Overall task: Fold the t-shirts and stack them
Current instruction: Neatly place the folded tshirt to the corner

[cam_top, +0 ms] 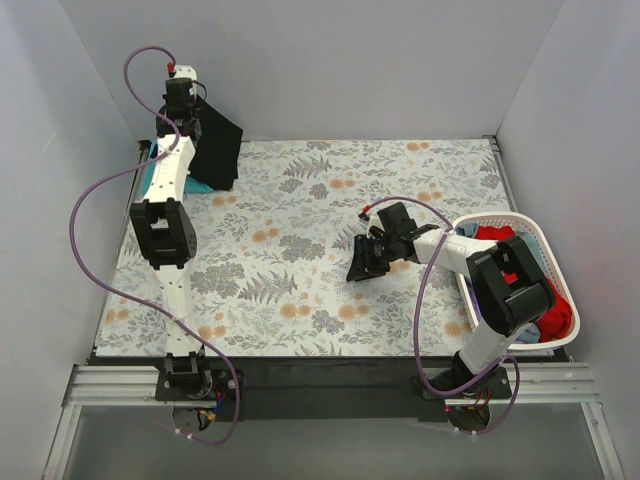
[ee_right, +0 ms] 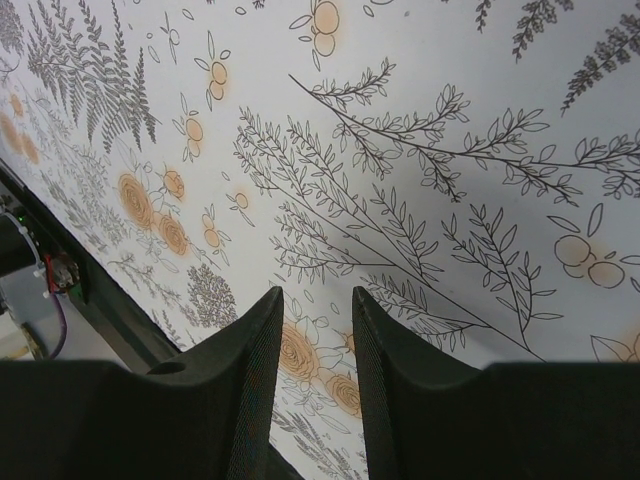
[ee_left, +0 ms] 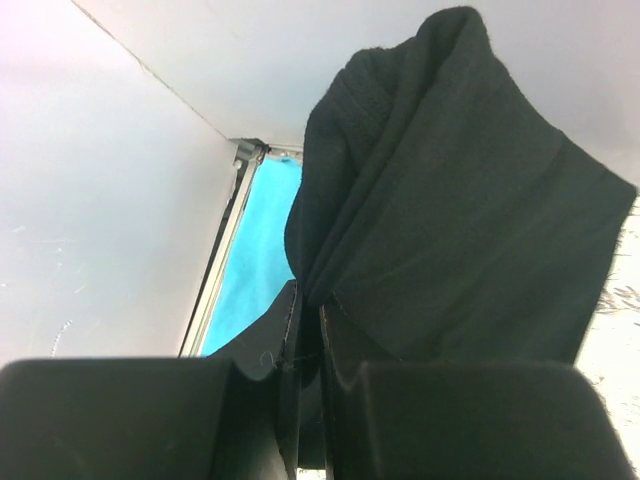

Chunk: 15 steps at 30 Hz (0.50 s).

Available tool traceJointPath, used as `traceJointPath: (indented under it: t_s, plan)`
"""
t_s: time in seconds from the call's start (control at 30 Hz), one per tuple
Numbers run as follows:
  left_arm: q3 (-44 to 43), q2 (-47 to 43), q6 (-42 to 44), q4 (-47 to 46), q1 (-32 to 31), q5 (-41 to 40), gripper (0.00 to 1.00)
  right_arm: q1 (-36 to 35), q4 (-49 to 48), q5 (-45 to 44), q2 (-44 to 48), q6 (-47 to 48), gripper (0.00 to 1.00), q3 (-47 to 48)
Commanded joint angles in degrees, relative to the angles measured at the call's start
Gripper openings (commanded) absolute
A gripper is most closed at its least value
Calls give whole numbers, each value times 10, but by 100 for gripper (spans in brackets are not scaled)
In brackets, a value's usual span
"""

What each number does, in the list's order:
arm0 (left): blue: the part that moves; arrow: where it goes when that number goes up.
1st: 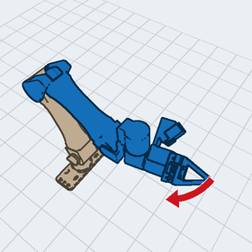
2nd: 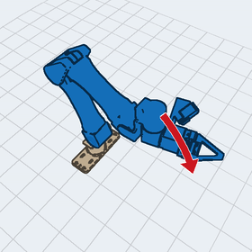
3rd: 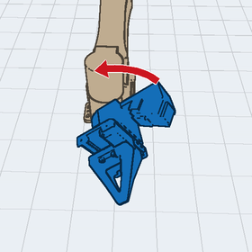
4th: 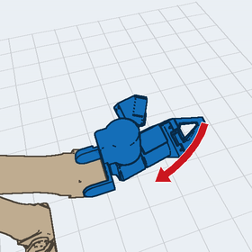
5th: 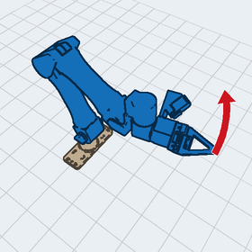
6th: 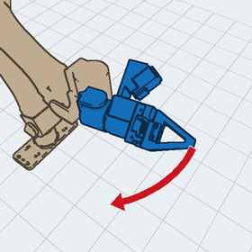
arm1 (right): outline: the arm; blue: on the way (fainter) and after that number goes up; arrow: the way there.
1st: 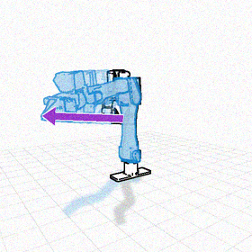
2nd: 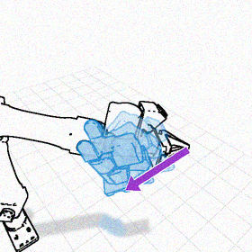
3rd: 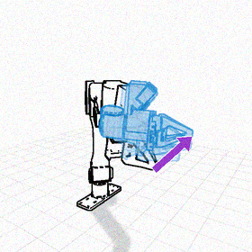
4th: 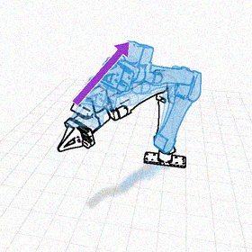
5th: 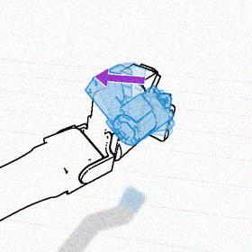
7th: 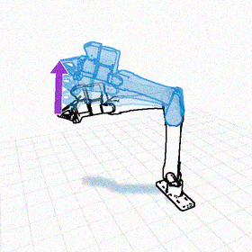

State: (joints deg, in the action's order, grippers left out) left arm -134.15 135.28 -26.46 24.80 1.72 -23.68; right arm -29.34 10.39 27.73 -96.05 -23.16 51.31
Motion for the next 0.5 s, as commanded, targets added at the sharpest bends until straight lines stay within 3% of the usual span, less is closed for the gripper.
traceJointPath:
  t_s: [0.0, 0.47]
  plan:
    - [3, -81, -4, -30, -7, 0, 0, -4, -13, -3, 10, 0, 40, -1]
    - [38, -100, 4, -44, -8, -6, 0, -3, -13, -4, 20, 4, 40, -10]
